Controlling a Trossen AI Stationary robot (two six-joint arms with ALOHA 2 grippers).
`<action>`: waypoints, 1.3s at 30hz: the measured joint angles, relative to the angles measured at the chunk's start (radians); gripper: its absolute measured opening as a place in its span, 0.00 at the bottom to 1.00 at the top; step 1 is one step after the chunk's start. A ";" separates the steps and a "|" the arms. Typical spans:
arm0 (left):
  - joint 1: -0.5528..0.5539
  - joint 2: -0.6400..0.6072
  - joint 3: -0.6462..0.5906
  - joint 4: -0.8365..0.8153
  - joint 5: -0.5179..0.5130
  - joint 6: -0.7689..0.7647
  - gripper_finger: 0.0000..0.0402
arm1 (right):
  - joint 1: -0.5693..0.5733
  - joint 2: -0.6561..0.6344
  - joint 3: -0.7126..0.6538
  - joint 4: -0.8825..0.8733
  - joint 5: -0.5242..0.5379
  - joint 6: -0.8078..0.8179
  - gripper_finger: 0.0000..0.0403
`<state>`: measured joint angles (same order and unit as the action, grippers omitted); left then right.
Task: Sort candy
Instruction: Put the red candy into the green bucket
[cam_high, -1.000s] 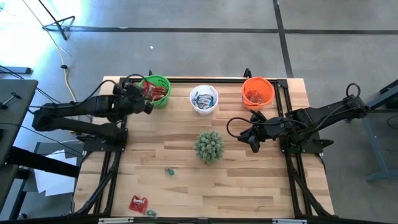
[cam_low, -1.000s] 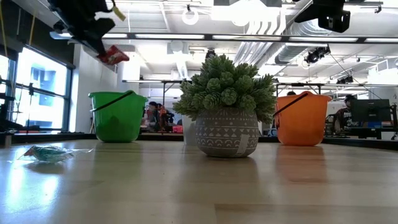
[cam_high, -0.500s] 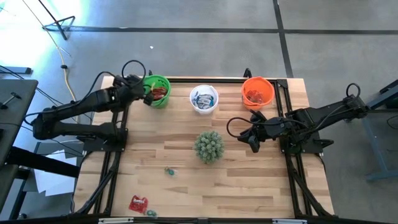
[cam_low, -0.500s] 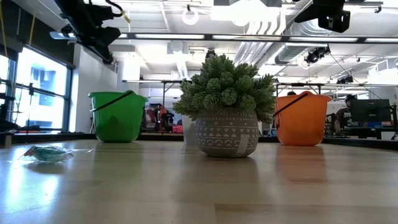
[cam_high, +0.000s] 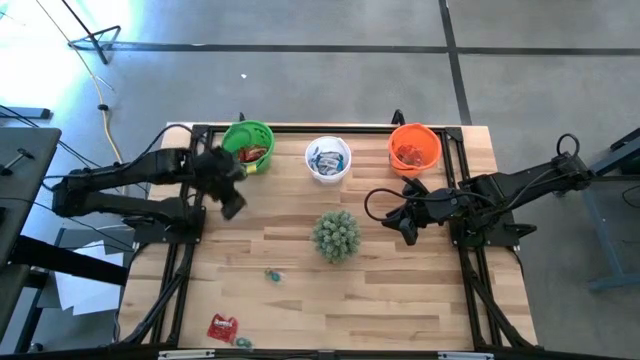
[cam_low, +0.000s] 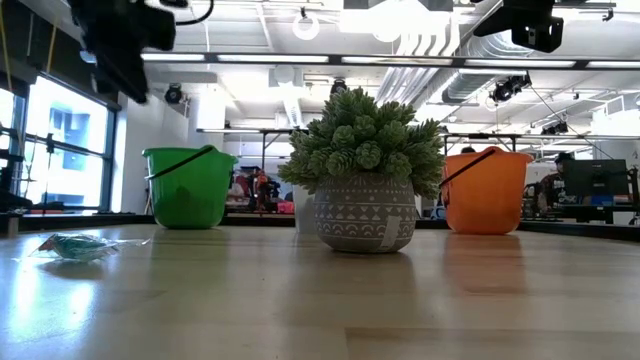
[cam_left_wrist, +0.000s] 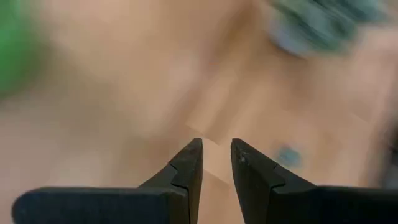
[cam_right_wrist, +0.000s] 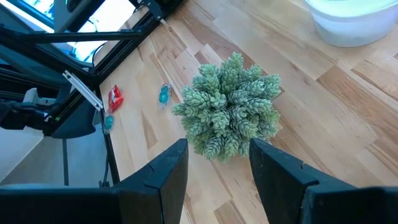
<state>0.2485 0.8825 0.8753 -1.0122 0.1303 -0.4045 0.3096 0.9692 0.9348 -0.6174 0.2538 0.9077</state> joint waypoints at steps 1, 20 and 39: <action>-0.038 0.000 0.000 -0.001 0.056 -0.023 0.17 | 0.000 0.000 0.000 0.000 0.000 0.000 0.41; -0.933 0.339 0.000 0.531 -0.204 -0.843 0.17 | 0.000 0.000 0.000 0.000 0.000 0.000 0.41; -1.341 0.533 0.032 0.471 -0.237 -0.829 0.17 | 0.000 0.000 0.000 0.000 0.000 0.000 0.41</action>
<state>-1.0922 1.4154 0.9070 -0.5415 -0.1062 -1.2338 0.3092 0.9695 0.9348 -0.6174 0.2538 0.9081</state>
